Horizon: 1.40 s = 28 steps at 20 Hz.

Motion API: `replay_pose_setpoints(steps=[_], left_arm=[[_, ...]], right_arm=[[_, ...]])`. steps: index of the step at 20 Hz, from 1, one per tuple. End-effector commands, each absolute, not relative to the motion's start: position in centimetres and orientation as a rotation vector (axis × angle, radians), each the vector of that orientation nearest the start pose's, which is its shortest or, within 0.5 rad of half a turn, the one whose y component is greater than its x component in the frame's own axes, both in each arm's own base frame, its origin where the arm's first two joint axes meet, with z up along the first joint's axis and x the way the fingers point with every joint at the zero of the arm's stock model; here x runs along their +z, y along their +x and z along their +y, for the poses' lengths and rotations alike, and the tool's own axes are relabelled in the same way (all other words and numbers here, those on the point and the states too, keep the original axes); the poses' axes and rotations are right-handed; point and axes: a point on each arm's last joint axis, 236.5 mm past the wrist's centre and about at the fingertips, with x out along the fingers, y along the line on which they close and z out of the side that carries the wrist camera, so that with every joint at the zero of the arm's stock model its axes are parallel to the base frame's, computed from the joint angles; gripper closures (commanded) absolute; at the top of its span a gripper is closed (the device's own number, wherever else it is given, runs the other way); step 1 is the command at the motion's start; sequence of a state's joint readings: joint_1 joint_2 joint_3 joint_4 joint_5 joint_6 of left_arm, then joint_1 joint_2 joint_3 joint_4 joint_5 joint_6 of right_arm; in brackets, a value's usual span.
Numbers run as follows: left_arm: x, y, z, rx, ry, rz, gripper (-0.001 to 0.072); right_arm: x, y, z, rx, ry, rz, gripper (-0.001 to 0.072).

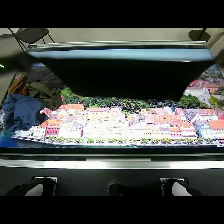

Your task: Fold the shirts.

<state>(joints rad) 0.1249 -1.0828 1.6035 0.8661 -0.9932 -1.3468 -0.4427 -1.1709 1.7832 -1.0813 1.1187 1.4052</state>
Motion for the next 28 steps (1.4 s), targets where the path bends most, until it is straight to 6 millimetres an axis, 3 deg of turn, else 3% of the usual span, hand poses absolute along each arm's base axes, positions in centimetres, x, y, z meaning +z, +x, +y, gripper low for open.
replay_pose_setpoints(steps=[1, 3, 5, 7, 9, 11, 14, 16, 17, 19, 21, 23, 25, 27, 28], left_arm=[[55.2, 29.9, -7.3, -0.386, -0.196, -0.201, 0.0677], [57.5, 24.8, -7.8, -0.389, -0.159, -0.282, 0.0677], [57.5, 22.2, -8.3, -0.392, -0.14, -0.284, 0.0677], [57.6, 21.0, -7.9, -0.373, -0.158, -0.285, 0.0677], [57.8, 20.6, -7.7, -0.361, -0.181, -0.289, 0.0677], [57.5, 21.2, -7.6, -0.363, -0.199, -0.273, 0.0677], [54.8, 24.3, -7.8, -0.371, -0.208, -0.152, 0.0678], [49.9, 28.3, -8.0, -0.377, -0.202, 0.048, 0.0677], [46.4, 30.9, -8.0, -0.385, -0.208, 0.179, 0.0677], [38.2, 36.3, -8.1, -0.398, -0.248, 0.436, 0.0676], [27.7, 41.1, -8.8, -0.43, -0.238, 0.678, 0.0676], [15.8, 43.8, -9.2, -0.426, -0.307, 0.947, 0.0677], [6.8, 46.1, -9.0, -0.387, -0.392, 1.102, 0.0676], [1.9, 49.1, -9.5, -0.37, -0.493, 1.137, 0.0676], [0.6, 50.6, -9.8, -0.367, -0.535, 1.133, 0.0677]], right_arm=[[55.9, 27.5, -4.8, -0.106, 0.037, -0.225, 0.0671], [57.9, 21.3, -2.0, -0.109, 0.01, -0.304, 0.0671], [59.2, 16.9, -1.1, -0.152, -0.025, -0.37, 0.0671], [59.9, 14.3, -1.4, -0.207, -0.017, -0.416, 0.0671], [59.7, 13.8, -1.5, -0.218, -0.009, -0.415, 0.0671], [59.1, 14.6, -1.7, -0.218, -0.003, -0.381, 0.0671], [55.6, 18.6, -3.5, -0.226, 0.025, -0.213, 0.0672], [50.1, 23.8, -5.5, -0.219, 0.075, 0.025, 0.0672], [46.7, 26.7, -6.0, -0.191, 0.116, 0.16, 0.0672], [36.6, 32.5, -7.5, -0.139, 0.224, 0.518, 0.0673], [25.0, 36.7, -7.8, -0.067, 0.367, 0.885, 0.0672], [15.5, 39.7, -7.5, -0.053, 0.385, 1.126, 0.0673], [8.8, 44.0, -5.4, -0.019, 0.4, 1.215, 0.0672], [4.2, 49.2, -3.6, -0.019, 0.432, 1.17, 0.0672], [2.5, 51.3, -3.1, -0.031, 0.447, 1.132, 0.0672]])
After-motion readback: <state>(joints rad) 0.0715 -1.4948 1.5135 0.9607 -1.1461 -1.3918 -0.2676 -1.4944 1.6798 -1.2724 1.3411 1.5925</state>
